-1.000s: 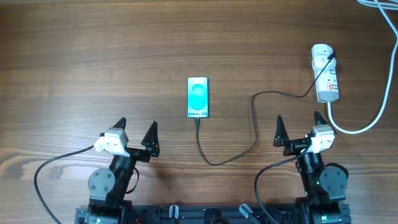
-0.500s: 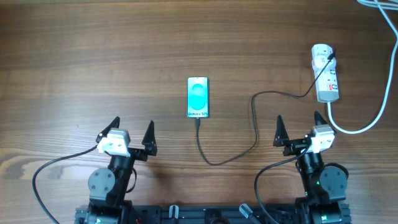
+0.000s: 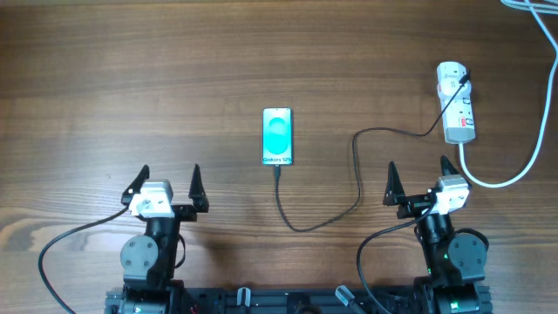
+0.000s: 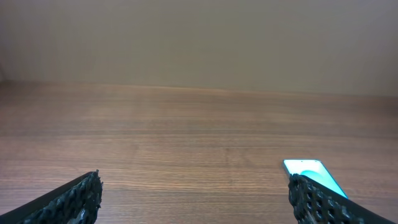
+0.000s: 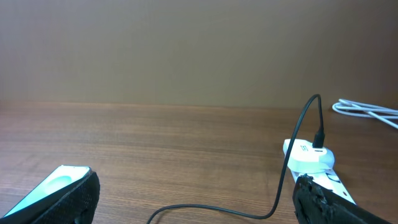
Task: Plug charger to phone and switch on socket
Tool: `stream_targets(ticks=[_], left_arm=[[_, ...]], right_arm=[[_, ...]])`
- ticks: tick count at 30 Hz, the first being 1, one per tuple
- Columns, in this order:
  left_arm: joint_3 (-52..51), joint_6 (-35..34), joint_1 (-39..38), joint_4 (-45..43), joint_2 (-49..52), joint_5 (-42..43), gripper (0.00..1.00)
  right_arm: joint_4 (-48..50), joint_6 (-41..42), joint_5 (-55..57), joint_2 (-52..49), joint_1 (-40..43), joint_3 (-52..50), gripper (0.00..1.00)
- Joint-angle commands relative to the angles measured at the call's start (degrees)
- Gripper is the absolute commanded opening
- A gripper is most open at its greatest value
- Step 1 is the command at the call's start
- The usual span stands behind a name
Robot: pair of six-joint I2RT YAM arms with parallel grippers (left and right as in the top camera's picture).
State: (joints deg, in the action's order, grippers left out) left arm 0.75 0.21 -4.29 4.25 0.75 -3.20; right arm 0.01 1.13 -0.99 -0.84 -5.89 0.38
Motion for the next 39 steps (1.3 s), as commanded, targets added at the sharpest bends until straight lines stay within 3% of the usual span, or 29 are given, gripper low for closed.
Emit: stream_targets(ticks=[1, 39], left_arm=[[-0.4, 0.2, 0.9, -0.2, -0.6, -1.2, 1.0], [-0.4, 2.8, 0.8, -0.2, -0.6, 0.8, 1.0]], right_arm=[[0.3, -1.0, 1.0, 0.6, 0.3, -0.1, 1.0], [0.3, -1.0, 1.0, 0.6, 0.3, -0.1, 1.0]])
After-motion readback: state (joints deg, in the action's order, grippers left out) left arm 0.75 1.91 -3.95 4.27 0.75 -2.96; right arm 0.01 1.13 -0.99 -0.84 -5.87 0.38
